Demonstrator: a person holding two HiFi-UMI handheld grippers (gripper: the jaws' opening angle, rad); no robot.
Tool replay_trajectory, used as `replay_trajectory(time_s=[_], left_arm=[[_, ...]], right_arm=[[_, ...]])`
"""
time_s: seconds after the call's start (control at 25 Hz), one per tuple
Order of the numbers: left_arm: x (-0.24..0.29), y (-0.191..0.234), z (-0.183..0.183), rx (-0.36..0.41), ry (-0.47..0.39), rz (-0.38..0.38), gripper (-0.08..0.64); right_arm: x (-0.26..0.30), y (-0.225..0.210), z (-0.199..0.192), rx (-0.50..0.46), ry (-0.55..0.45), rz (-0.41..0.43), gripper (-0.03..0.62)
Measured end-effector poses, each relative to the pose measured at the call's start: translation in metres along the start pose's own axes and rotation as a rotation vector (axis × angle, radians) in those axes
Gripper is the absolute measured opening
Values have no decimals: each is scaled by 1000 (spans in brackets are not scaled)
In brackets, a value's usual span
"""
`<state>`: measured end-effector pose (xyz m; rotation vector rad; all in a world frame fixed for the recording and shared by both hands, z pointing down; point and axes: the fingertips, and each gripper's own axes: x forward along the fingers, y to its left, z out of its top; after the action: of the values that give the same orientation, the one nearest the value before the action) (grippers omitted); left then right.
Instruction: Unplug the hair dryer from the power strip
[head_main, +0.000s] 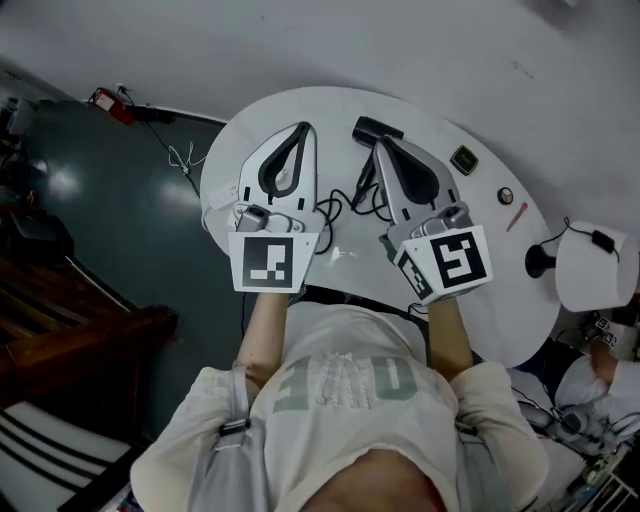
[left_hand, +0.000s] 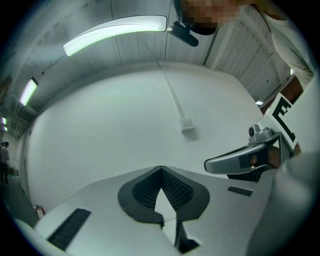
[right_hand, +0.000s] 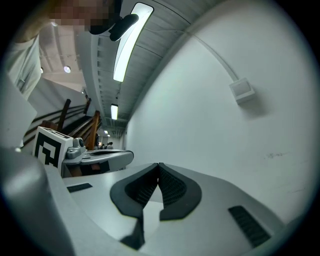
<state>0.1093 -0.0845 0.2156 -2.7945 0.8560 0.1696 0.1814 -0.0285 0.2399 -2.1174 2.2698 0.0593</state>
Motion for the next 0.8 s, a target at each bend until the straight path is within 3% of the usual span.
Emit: replay_trajectory(time_s=[0.36,0.8], left_arm=[[-62,103,-15,19,68,287,12],[-119,173,-44,23,156,471,12]], right_arm=[[74,85,-13,30,11,269,20],[131,163,-31,36,48,473,20]])
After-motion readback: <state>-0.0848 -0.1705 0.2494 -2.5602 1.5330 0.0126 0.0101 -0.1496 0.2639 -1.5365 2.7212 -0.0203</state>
